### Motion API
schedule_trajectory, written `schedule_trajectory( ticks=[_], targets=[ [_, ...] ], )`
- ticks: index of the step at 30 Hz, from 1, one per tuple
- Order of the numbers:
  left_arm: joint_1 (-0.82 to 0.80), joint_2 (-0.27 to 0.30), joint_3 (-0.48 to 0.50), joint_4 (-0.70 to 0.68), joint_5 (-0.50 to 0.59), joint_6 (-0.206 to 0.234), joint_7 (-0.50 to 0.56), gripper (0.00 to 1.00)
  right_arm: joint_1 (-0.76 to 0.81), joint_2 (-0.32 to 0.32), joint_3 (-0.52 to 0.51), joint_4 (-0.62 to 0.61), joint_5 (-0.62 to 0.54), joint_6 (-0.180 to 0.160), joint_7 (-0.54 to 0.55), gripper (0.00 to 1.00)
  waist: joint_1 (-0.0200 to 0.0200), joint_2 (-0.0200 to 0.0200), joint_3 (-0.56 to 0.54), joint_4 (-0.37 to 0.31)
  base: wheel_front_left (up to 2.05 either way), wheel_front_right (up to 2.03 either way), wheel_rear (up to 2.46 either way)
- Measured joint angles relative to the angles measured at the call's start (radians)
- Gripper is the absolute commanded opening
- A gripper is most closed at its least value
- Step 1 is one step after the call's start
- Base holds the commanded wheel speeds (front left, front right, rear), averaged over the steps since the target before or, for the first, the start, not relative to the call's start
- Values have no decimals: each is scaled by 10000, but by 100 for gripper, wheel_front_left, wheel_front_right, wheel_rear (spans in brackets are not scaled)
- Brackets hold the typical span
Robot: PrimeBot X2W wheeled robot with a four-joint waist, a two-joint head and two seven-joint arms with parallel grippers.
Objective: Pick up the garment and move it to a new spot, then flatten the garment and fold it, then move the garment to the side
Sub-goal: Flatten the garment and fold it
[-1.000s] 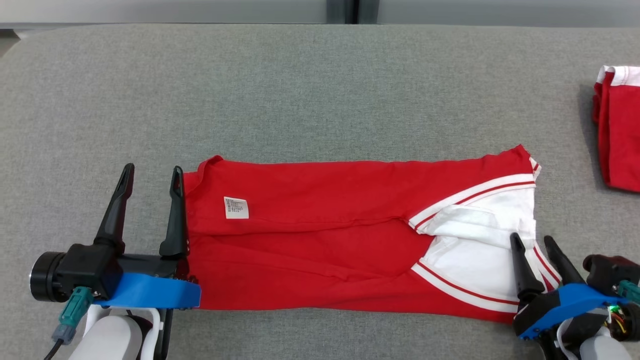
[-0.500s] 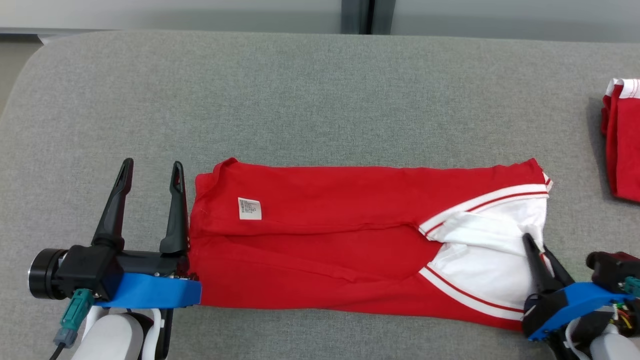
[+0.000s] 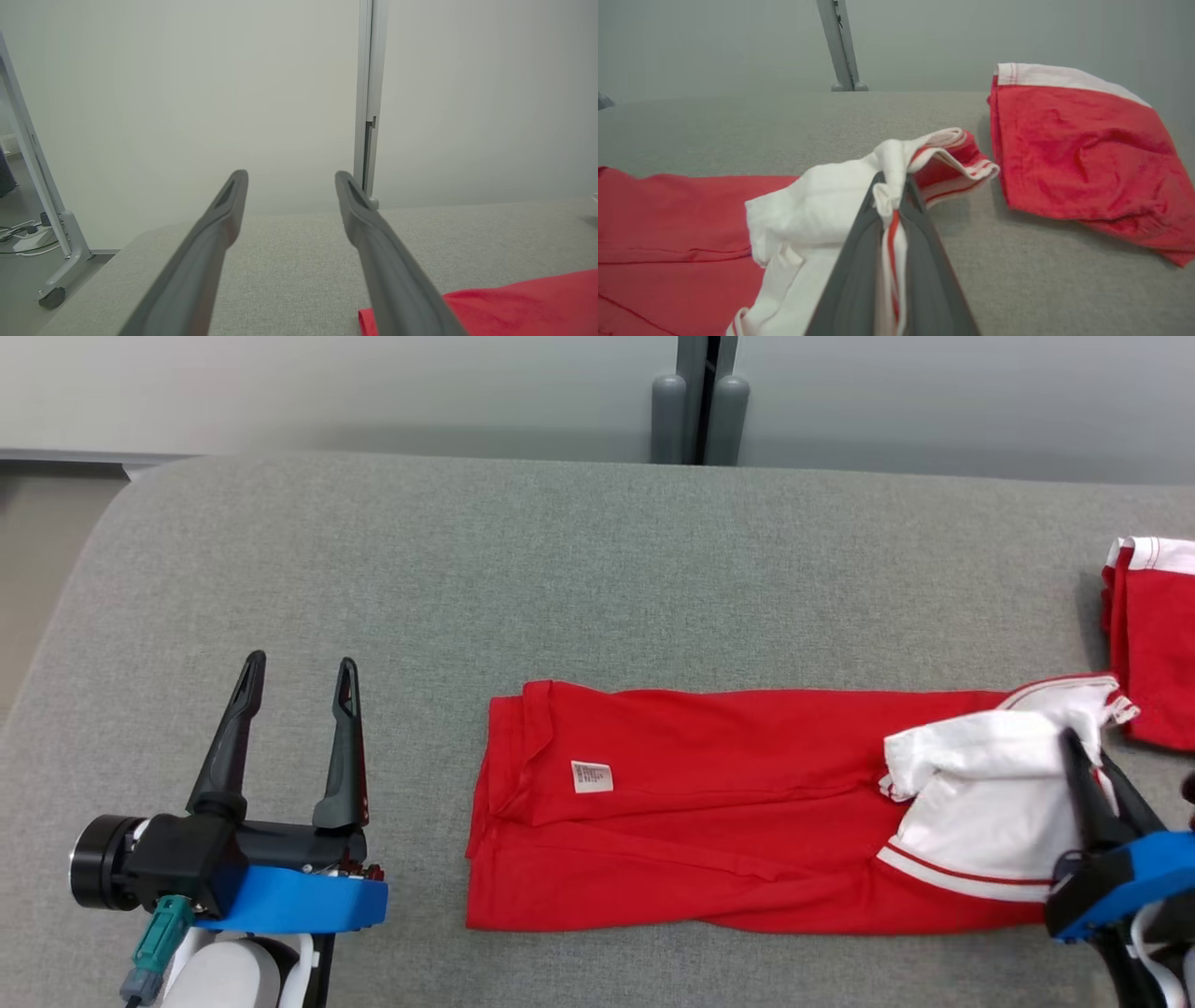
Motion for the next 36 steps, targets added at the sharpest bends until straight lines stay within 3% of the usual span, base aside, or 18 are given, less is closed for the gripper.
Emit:
schedule_trajectory(
  ticks=[6, 11, 17, 28, 29, 30, 36],
  targets=[
    [107, -127, 163, 117, 184, -180, -2, 100, -463, 629, 1634, -1672, -391, 0, 1041, 0, 0, -2, -274, 256, 0, 0, 0],
    [92, -270, 276, 163, 341, -324, -2, 100, -1230, 1521, 3503, -1881, -173, 0, 1616, 0, 0, -1, -215, 484, 0, 0, 0],
    [-95, -602, 286, 242, 518, -533, -2, 100, -2082, 2201, 5425, -418, 451, 0, 1595, 0, 1, -1, 23, 820, 0, 0, 0],
    [-490, -1097, 368, 702, 809, -1037, -2, 100, -3497, 2222, 7752, 2077, 2815, -2, -297, 0, 2, -1, 701, 1179, 0, 0, 0],
    [-515, -1114, 389, 727, 853, -1087, -2, 100, -3639, 2220, 7908, 2215, 2890, -2, -477, 94, 2, -1, 720, 1166, 0, 0, 0],
    [-554, -1131, 426, 746, 869, -1120, -2, 100, -3773, 2224, 8057, 2305, 2949, 0, -683, 100, 2, -1, 735, 1150, 0, 0, 0],
    [-617, -1277, 623, 849, 1051, -1241, -2, 100, -4493, 2236, 8868, 2173, 3254, 0, -1975, 100, 2, -1, 728, 972, 0, 0, 0]
  ],
)
